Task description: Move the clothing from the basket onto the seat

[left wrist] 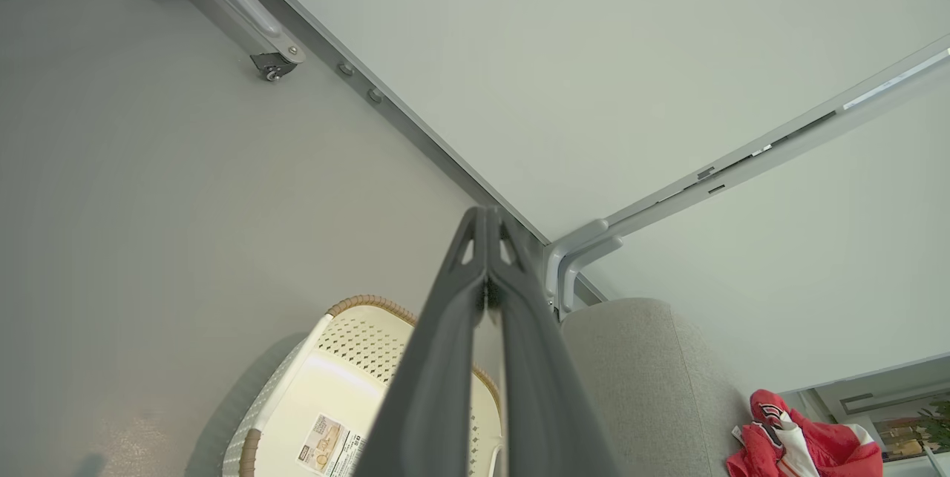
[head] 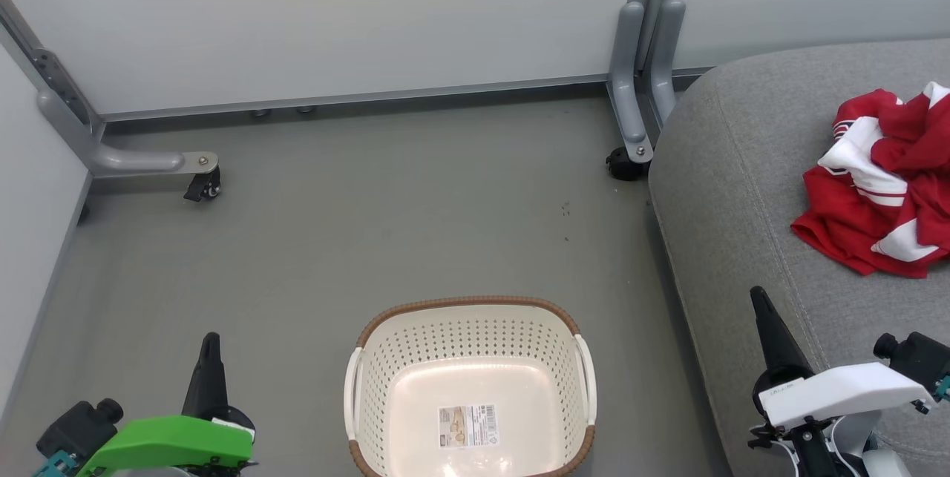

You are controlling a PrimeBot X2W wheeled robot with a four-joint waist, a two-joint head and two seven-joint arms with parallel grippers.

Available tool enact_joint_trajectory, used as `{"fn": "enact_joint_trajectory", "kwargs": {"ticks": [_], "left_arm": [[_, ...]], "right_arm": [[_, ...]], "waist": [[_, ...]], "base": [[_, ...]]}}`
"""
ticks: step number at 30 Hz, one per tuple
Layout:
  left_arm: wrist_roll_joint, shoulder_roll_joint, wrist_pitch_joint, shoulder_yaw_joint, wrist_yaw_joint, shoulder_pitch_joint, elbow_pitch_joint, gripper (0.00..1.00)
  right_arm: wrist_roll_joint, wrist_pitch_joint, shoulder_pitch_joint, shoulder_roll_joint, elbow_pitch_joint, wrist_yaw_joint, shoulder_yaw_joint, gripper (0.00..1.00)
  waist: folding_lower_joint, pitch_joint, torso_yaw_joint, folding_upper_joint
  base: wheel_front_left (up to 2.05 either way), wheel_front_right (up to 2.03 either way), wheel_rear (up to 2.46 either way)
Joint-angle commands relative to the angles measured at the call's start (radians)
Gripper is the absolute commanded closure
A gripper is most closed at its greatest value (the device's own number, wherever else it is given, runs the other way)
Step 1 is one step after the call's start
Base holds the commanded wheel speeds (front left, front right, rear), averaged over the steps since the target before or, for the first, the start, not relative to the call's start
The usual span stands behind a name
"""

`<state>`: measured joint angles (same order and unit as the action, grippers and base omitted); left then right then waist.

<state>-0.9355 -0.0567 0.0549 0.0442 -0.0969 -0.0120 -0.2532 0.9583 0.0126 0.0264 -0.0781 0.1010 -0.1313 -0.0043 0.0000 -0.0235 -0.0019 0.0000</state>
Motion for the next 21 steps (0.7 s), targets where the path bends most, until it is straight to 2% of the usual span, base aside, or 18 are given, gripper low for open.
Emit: {"fn": "enact_joint_trajectory", "kwargs": {"ticks": [1, 21], "left_arm": [[-0.032, -0.004, -0.007, 0.009, -0.007, -0.028, 0.013, 1.0], [-0.249, -0.001, -0.063, 0.031, -0.017, -0.056, 0.013, 1.0]], "right_arm": [[0.035, -0.004, -0.027, -0.008, -0.002, 0.0, -0.004, 1.0], [0.259, -0.031, -0.064, -0.01, 0.046, 0.0, -0.022, 1.0]], "waist": [[0.0, 0.0, 0.0, 0.0], [0.0, 0.006, 0.001, 0.0]], "base": [[0.0, 0.0, 0.0], [0.0, 0.0, 0.0]]}}
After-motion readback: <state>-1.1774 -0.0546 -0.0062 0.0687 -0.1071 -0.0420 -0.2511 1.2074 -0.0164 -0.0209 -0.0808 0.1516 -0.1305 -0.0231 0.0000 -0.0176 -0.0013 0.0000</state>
